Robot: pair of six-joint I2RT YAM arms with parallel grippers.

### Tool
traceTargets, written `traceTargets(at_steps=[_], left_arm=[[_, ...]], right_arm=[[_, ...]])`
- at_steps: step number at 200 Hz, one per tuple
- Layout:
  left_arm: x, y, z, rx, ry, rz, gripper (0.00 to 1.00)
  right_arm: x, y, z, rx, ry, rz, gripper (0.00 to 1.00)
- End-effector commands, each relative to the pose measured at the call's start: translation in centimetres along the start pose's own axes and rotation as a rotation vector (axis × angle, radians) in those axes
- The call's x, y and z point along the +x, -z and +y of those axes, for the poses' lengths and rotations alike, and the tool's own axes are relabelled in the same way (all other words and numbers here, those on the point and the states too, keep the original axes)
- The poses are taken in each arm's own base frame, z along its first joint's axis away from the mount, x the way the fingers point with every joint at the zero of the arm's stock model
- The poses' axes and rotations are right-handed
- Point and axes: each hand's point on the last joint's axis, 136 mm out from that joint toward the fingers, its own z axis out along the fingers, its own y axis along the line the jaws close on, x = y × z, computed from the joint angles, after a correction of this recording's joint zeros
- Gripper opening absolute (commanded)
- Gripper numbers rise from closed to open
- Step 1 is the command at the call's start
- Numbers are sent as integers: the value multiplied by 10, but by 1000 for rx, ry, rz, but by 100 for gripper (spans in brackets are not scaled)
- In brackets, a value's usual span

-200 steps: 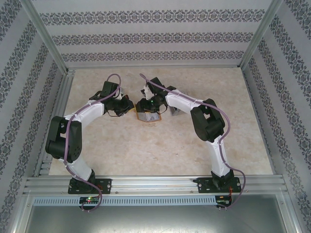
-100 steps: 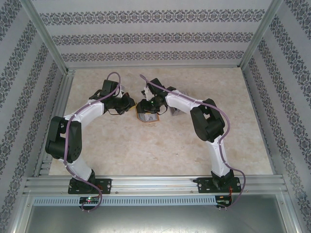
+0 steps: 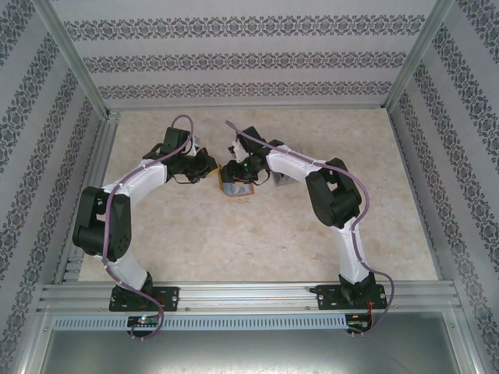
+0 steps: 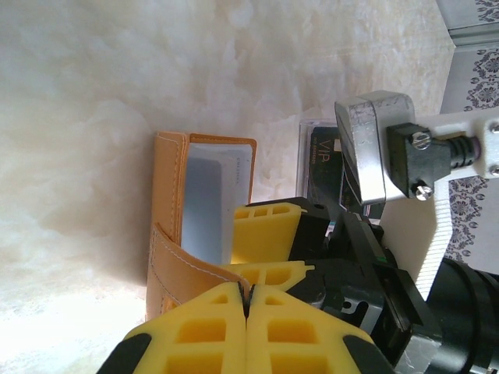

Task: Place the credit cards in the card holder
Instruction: Insert the credit card into the card slot, then flip over the card slot in the card holder.

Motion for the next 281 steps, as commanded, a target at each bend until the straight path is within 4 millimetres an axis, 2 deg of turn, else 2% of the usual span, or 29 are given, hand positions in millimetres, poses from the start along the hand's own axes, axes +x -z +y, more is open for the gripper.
traceTargets(at_steps=[1,53,139,160,192,222,249,281], left_arm=[[-14,10,-8,26,-40,-55,0],[-13,5,14,-9,-11,-50,0],[-13,3,18,-9,-3,-49,0],[-13,1,19,-6,0,-43,0],[-13,1,19,-6,0,-44,0],[-11,-2,26,-23,5,-37,0],[-11,-5,27,-18,11,-31,0],[-12,-6,27,-19,12,-31,0]], right_arm=[[-1,19,0,15,14,-19,48],[-1,23,-4,20,10,-21,49],[-5,32,-21,187,78,-14,51],[-8,35,-16,181,87,-28,52],[-8,29,-15,184,90,-4,52],[-12,43,-6,186,109,-32,52],[-14,58,10,157,128,-44,52],[-7,59,21,109,123,-24,52]])
